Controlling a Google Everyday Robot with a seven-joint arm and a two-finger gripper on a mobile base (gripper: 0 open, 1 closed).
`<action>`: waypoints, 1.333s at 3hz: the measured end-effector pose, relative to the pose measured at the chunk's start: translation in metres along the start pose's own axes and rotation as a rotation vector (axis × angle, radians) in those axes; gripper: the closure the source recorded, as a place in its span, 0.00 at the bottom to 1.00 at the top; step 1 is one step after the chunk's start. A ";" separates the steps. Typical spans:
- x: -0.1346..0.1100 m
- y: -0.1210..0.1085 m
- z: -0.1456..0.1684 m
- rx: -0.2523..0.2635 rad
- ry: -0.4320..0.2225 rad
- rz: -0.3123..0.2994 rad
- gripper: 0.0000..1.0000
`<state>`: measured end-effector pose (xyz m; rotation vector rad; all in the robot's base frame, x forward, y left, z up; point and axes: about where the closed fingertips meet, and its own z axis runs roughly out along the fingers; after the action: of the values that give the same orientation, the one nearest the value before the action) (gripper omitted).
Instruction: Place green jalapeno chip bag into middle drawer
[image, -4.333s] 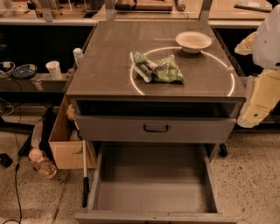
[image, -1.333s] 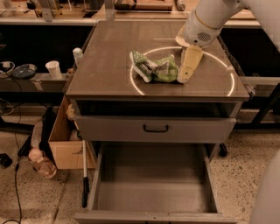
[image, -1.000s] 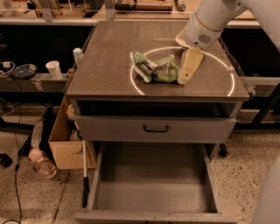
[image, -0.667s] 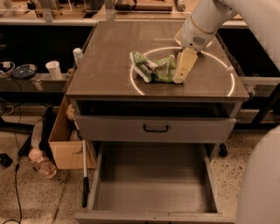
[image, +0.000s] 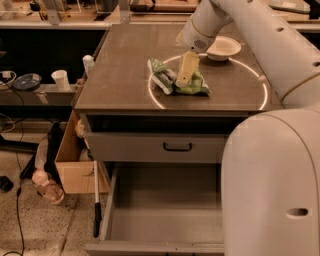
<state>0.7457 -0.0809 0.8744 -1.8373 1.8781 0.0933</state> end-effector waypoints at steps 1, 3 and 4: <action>0.000 0.000 0.000 0.000 0.000 0.000 0.03; 0.000 0.000 0.000 0.000 0.000 0.000 0.57; 0.000 0.000 0.000 0.000 0.000 0.000 0.80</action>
Offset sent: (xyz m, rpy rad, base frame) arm 0.0000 0.0000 0.0000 0.0000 0.0000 0.0000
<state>0.7458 -0.0808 0.8742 -1.8374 1.8781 0.0935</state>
